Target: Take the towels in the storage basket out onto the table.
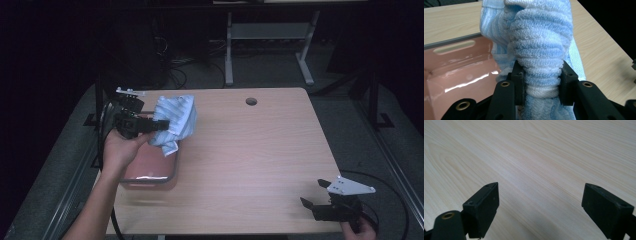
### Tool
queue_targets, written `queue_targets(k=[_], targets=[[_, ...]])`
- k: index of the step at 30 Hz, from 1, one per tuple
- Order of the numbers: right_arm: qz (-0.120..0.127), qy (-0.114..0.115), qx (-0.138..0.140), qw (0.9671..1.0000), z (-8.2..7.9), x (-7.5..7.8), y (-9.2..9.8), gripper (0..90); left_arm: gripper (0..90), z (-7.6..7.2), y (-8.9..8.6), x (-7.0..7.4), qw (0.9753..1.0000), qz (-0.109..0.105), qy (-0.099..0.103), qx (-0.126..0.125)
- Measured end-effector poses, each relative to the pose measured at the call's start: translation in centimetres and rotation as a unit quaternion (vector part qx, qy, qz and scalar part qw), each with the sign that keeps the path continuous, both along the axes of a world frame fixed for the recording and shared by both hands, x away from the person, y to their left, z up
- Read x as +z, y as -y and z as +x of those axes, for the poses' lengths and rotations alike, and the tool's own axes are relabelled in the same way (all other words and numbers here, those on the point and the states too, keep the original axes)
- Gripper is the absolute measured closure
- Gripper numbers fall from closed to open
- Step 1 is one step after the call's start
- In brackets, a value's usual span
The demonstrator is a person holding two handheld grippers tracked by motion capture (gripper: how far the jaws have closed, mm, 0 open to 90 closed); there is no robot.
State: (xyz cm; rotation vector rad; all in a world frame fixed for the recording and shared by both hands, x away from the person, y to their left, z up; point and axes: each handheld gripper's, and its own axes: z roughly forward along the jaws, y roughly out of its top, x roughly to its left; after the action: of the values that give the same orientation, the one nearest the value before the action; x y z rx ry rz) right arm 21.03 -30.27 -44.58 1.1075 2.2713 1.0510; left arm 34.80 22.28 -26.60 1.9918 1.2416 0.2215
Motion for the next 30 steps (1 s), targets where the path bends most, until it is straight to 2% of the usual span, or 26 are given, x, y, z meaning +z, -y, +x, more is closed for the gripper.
queue_targets(k=[18, 23, 30], targets=[[-0.003, 0.002, 0.002, 1.0000, -0.2, -0.1, 0.0, 13.8, 64.1, 1.2, 4.1, -0.4, 0.9996, -0.001, -0.003, -0.028], [-0.004, 0.001, 0.003, 1.0000, 0.0, -0.1, 0.1, 13.8, 64.1, 1.6, 4.9, -0.8, 0.9992, -0.014, -0.005, -0.037], [-0.003, 0.000, 0.001, 1.0000, -0.1, -0.2, 0.1, 13.8, 63.9, 2.1, 6.4, -1.5, 0.9987, -0.016, -0.009, -0.048]])
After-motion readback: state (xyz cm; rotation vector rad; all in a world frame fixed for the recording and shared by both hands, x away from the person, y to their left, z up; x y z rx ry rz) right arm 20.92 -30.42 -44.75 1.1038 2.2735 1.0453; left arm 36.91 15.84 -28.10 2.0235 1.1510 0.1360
